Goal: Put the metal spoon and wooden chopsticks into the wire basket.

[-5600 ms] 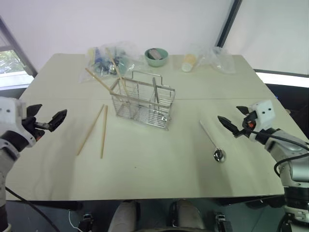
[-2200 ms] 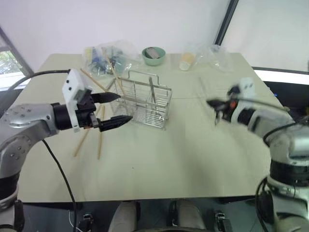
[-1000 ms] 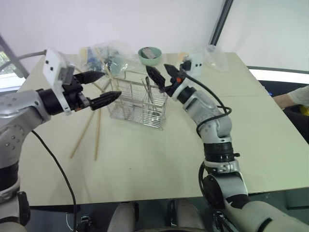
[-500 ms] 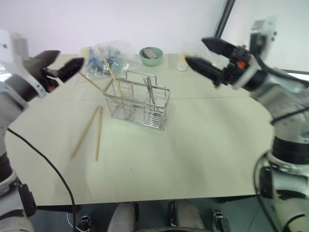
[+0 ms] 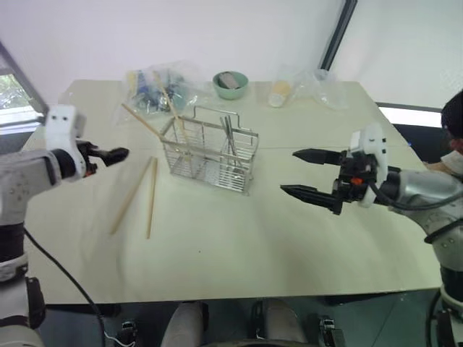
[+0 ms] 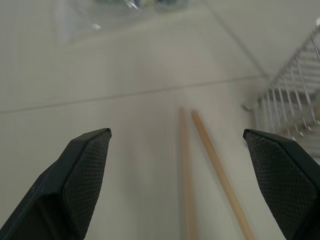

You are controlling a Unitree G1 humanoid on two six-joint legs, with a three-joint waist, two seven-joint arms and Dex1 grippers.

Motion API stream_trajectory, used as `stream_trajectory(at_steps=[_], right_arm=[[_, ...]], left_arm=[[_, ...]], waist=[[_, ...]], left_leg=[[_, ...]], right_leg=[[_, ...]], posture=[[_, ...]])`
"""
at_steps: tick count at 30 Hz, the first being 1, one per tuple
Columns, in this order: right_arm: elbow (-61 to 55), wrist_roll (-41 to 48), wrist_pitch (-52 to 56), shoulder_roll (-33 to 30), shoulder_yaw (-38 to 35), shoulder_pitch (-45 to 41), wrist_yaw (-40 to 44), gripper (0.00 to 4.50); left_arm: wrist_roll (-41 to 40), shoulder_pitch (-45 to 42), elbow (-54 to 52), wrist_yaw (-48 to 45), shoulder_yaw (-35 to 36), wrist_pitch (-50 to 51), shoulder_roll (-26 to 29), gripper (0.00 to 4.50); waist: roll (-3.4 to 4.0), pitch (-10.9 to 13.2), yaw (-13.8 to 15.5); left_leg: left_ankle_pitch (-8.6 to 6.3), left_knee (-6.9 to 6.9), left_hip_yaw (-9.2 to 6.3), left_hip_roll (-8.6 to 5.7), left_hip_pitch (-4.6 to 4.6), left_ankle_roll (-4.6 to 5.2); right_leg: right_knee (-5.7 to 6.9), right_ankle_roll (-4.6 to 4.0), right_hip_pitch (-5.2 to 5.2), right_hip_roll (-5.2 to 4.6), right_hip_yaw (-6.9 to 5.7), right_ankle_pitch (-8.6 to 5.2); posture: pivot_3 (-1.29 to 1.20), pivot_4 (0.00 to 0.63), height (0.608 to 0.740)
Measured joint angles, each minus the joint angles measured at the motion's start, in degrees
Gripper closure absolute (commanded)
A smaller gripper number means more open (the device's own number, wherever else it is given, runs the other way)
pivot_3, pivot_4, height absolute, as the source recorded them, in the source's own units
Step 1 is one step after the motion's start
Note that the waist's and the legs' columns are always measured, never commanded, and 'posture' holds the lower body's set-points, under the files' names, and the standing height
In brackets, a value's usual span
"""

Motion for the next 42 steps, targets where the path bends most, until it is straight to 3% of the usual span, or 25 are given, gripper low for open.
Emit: stream_trajectory(at_steps=[10,24,27,33,42], right_arm=[[-4.1,4.3,3.6,1.3,-2.6,4.1,-7.0,0.03],[-5.3,9.5,5.0,3.9,-3.8,4.8,-15.6,0.03],[-5.7,9.9,4.9,3.8,-3.9,5.6,-15.8,0.0],[-6.4,10.0,4.8,1.7,-4.5,7.8,-14.1,0.0],[-6.4,10.0,4.8,1.5,-5.0,7.8,-13.9,0.0]], left_arm=[[7.7,0.6,8.7,-5.1,-7.8,-2.6,-1.9,0.0],[16.6,-6.1,20.1,-12.4,-15.5,-9.0,-8.0,0.0],[18.6,-7.8,23.3,-12.9,-16.1,-9.8,-8.9,1.31],[22.3,-10.2,27.4,-13.0,-15.8,-10.2,-10.3,4.48],[24.3,-10.9,29.2,-13.2,-15.1,-11.2,-11.5,4.48]], waist=[[-0.03,0.0,0.3],[-0.06,-0.3,0.2],[-0.04,-0.4,0.3],[-0.01,-0.4,0.3],[0.05,-0.4,0.4]], left_leg=[[0.02,0.07,0.04,-0.32,-0.31,-0.03],[0.03,0.04,0.02,-0.29,-0.23,0.01],[0.03,0.06,0.02,-0.29,-0.17,0.01],[0.03,0.07,0.03,-0.31,-0.05,0.02],[0.03,0.06,-0.01,-0.31,0.11,0.01]], right_leg=[[-0.02,-0.02,-0.15,-0.48,-0.08,0.0],[0.06,0.05,-0.07,-0.44,-0.14,0.03],[0.05,0.01,0.03,-0.45,-0.17,0.01],[0.01,0.18,0.2,-0.45,-0.25,0.07],[0.02,0.21,0.34,-0.48,-0.27,0.05]], posture=[[0.0,0.15,0.633],[0.0,0.15,0.633],[0.0,0.15,0.633],[0.0,0.15,0.633],[0.0,0.15,0.633]])
